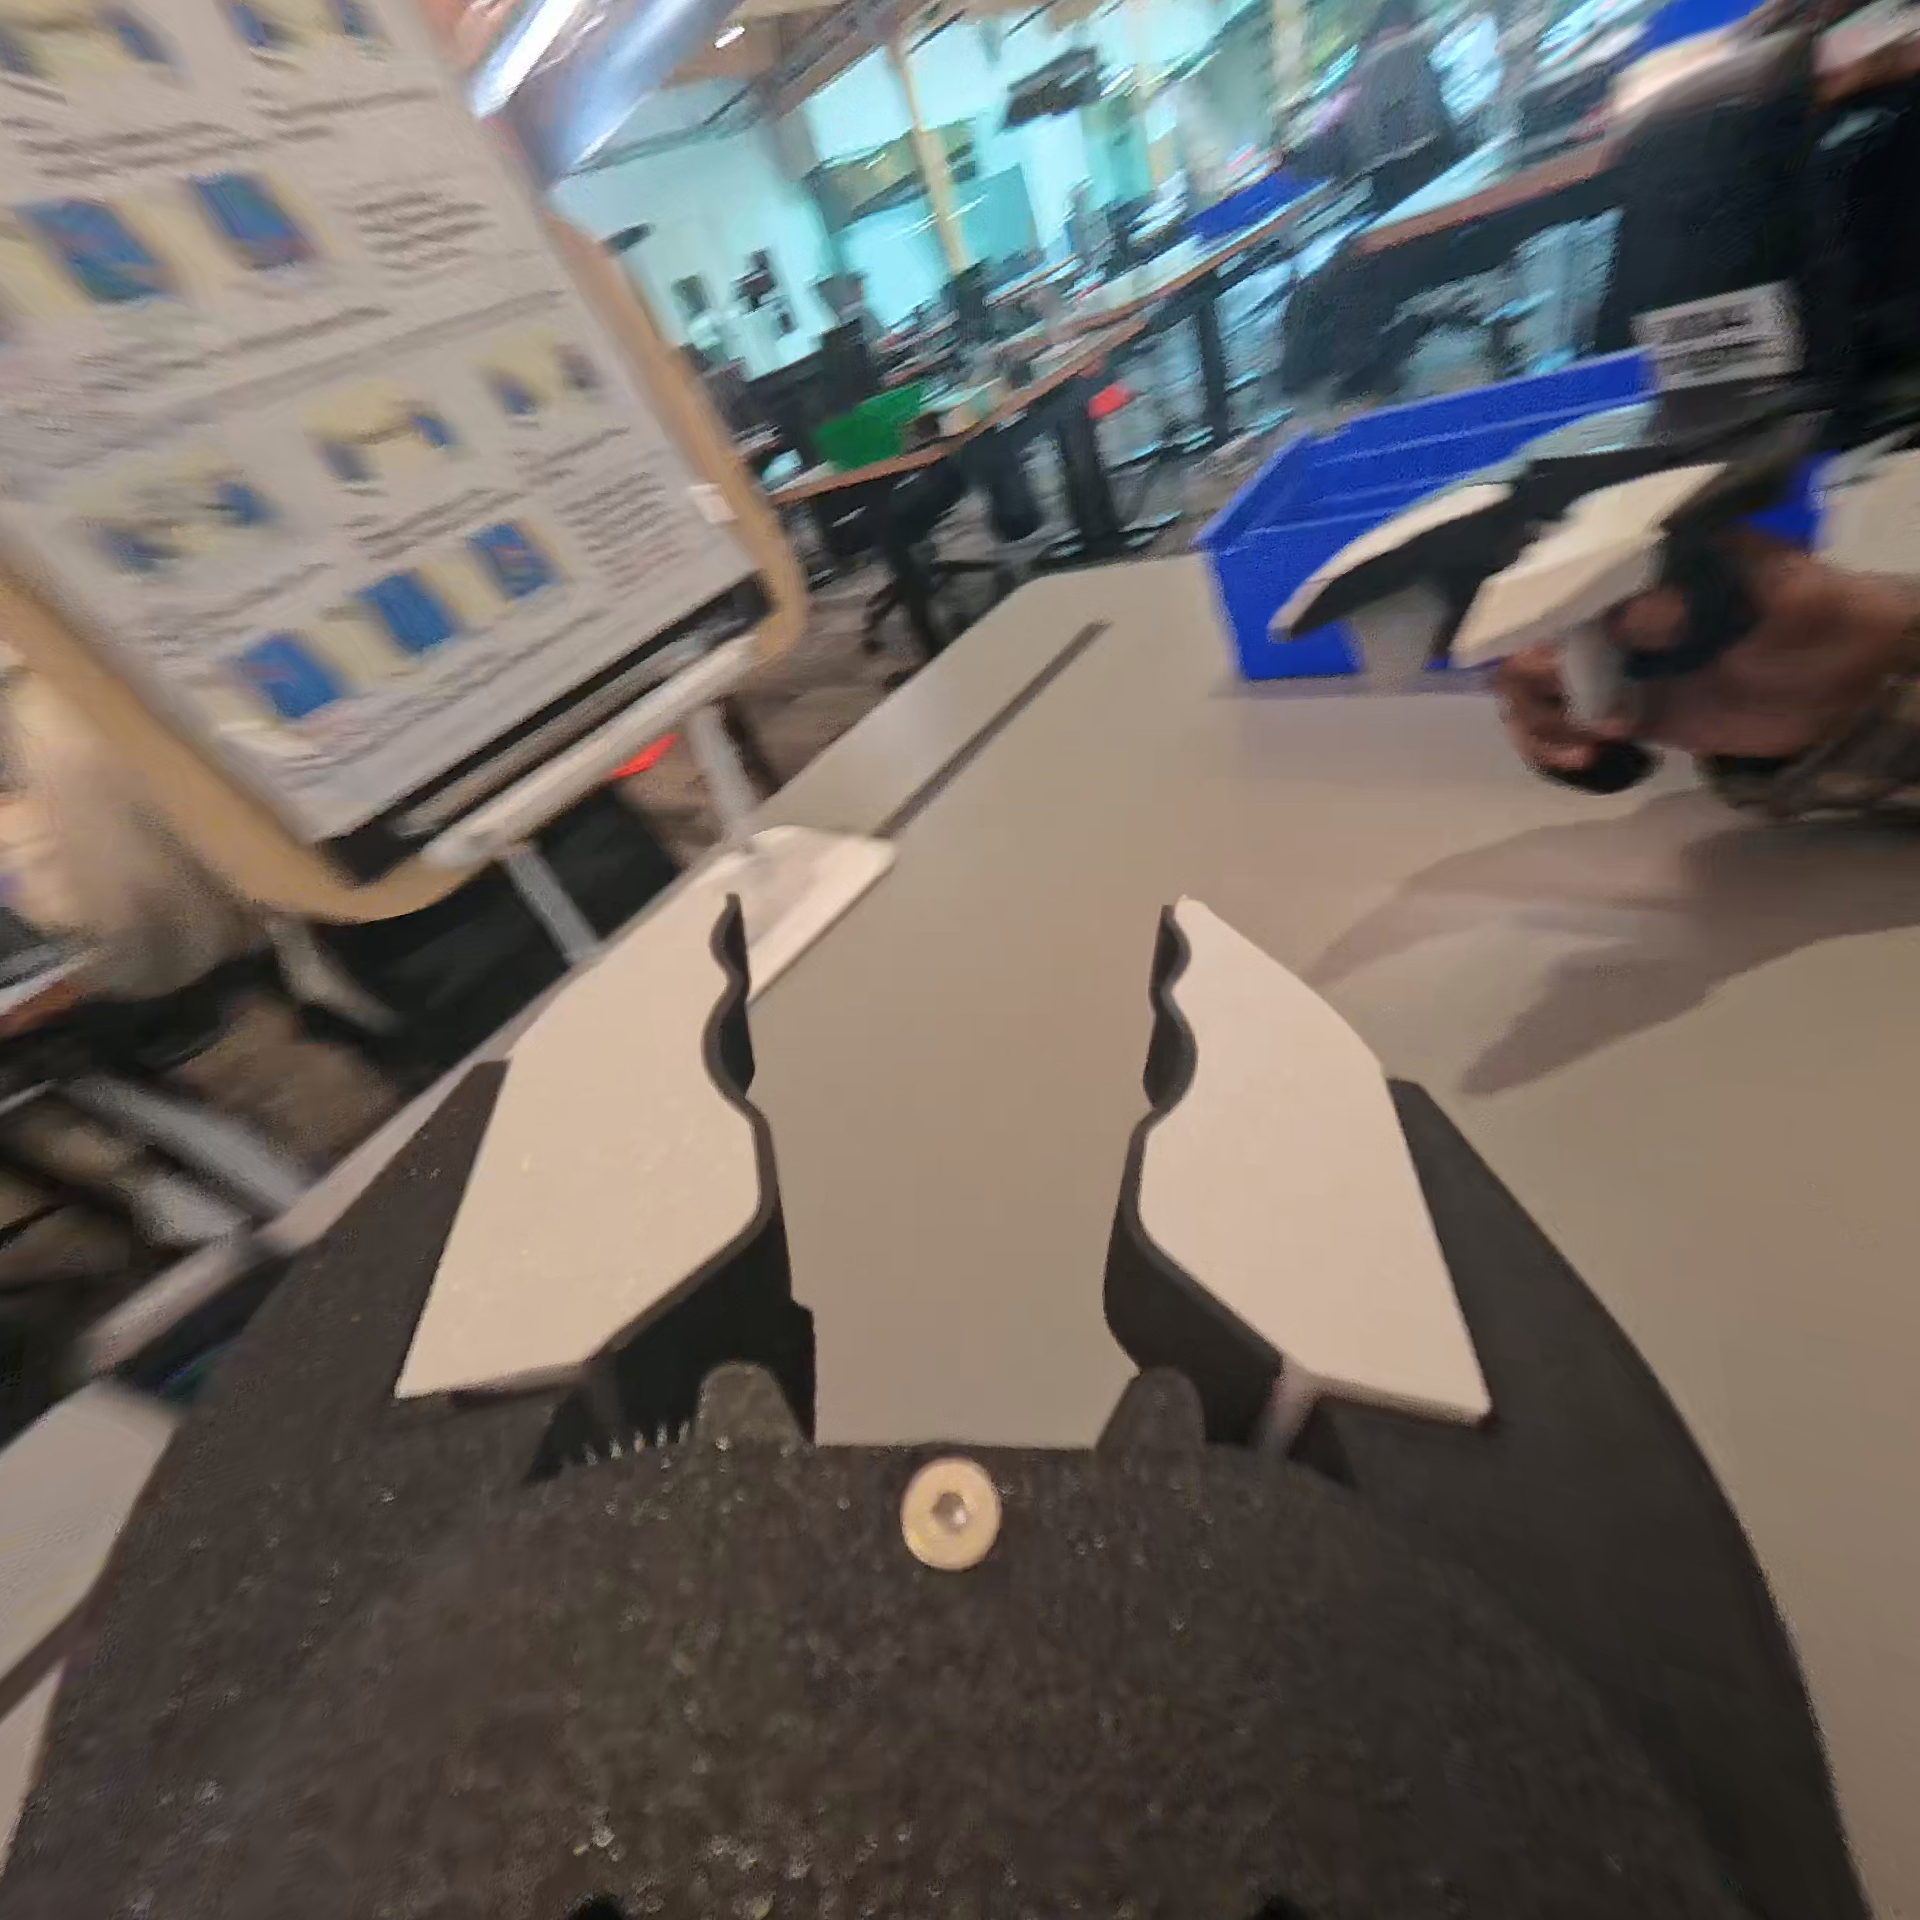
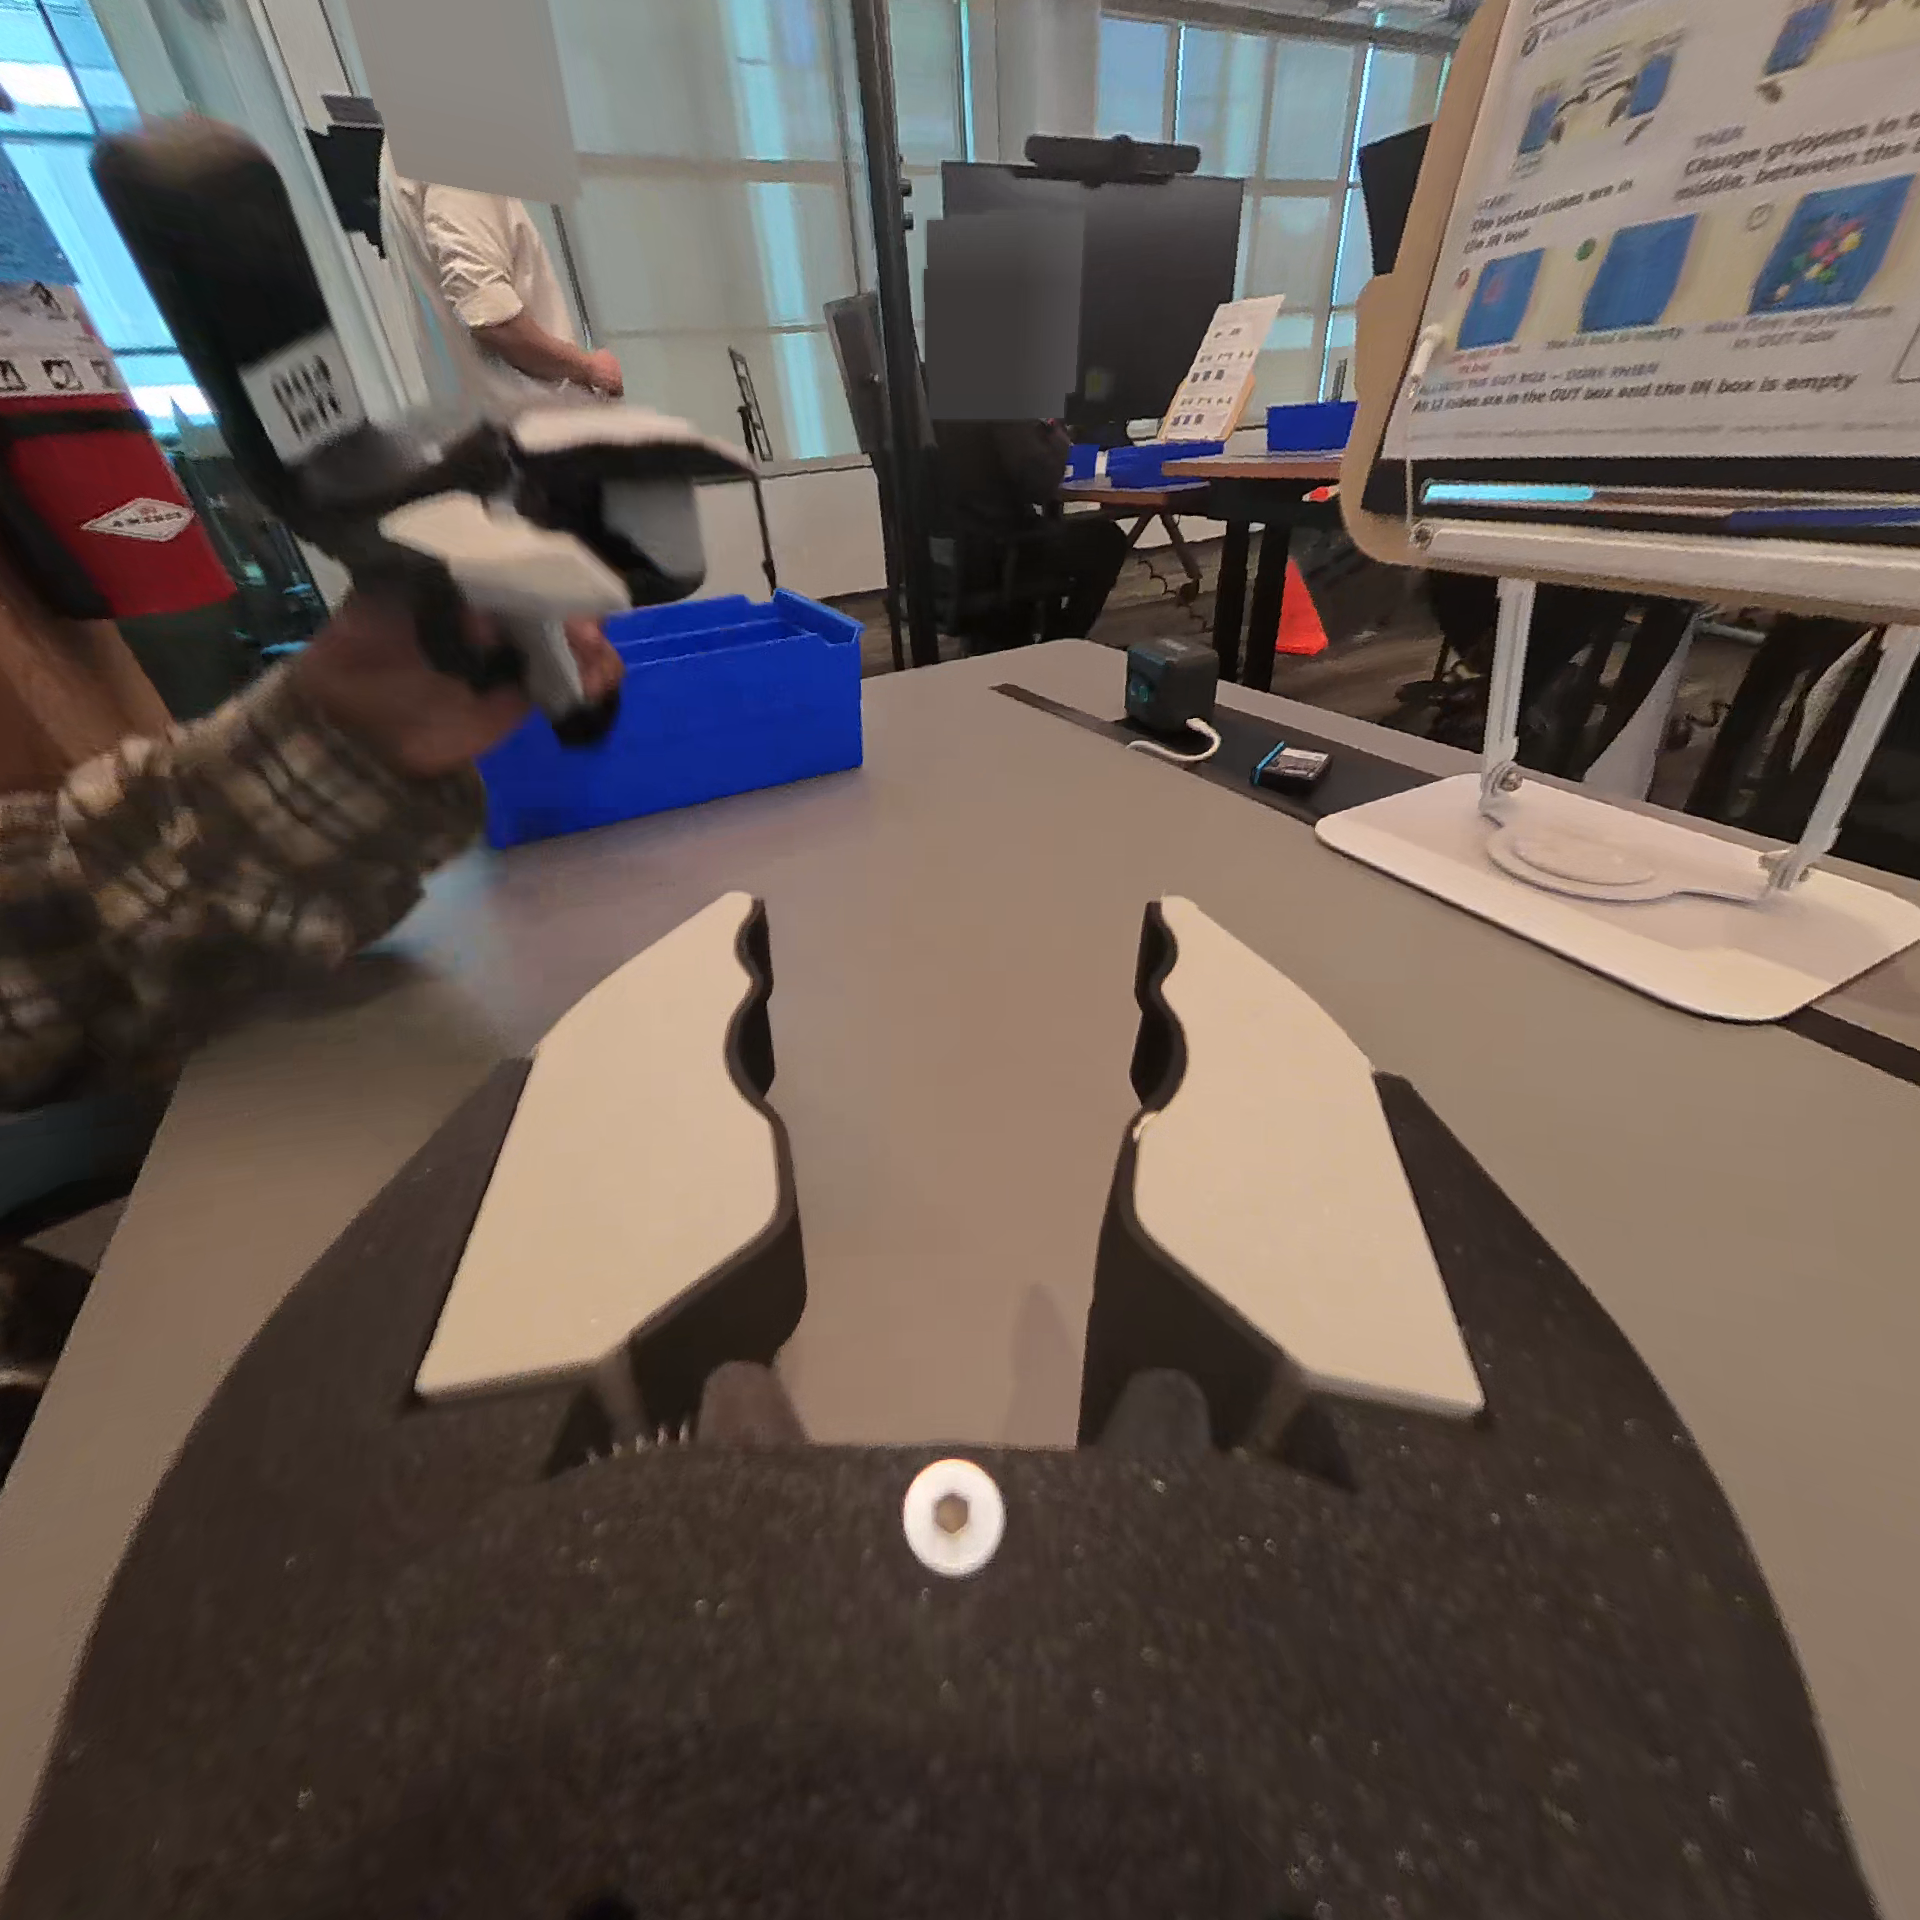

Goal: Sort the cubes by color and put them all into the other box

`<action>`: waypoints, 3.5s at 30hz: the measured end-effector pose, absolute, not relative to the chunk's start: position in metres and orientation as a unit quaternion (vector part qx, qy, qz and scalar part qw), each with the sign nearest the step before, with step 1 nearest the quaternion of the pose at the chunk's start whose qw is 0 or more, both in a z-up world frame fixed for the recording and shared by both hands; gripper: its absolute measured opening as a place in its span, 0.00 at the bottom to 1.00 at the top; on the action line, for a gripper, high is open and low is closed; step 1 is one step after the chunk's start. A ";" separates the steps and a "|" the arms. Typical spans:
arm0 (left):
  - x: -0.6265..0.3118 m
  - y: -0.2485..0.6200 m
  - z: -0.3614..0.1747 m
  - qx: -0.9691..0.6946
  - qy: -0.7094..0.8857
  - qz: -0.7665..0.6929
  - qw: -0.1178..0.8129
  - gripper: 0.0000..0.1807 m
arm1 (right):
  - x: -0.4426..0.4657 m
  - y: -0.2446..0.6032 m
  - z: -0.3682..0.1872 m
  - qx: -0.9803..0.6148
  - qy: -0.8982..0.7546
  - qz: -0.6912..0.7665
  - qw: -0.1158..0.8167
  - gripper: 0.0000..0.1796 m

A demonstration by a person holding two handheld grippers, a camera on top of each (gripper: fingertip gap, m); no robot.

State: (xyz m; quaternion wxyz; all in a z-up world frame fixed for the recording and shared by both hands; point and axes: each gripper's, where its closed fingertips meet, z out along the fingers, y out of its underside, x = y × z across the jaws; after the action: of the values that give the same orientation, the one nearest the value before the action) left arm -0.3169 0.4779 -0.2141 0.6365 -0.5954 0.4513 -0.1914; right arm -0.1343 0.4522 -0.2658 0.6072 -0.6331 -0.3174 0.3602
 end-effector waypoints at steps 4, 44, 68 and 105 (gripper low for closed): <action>-0.456 0.507 -0.175 -0.706 0.363 -0.018 0.608 0.36 | -0.144 0.445 -0.273 -0.634 -0.326 0.384 0.587 0.37; -0.501 0.567 -0.169 -0.798 0.308 -0.058 0.515 0.12 | -0.143 0.441 -0.274 -0.635 -0.286 0.475 0.538 0.37; -0.151 0.397 -0.221 -0.561 0.309 -0.737 0.216 0.12 | -0.159 0.403 -0.226 -0.479 -0.551 0.029 0.683 0.31; -0.145 0.391 -0.254 -0.585 0.446 -0.581 0.349 0.33 | 0.206 0.516 -0.350 -0.913 -0.262 0.036 0.312 0.33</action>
State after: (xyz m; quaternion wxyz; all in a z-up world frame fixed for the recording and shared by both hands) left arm -0.1450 0.3912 -0.2543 0.3493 -0.5845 0.4463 -0.5806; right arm 0.2063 0.5165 -0.3495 0.3117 -0.9125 -0.2624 0.0356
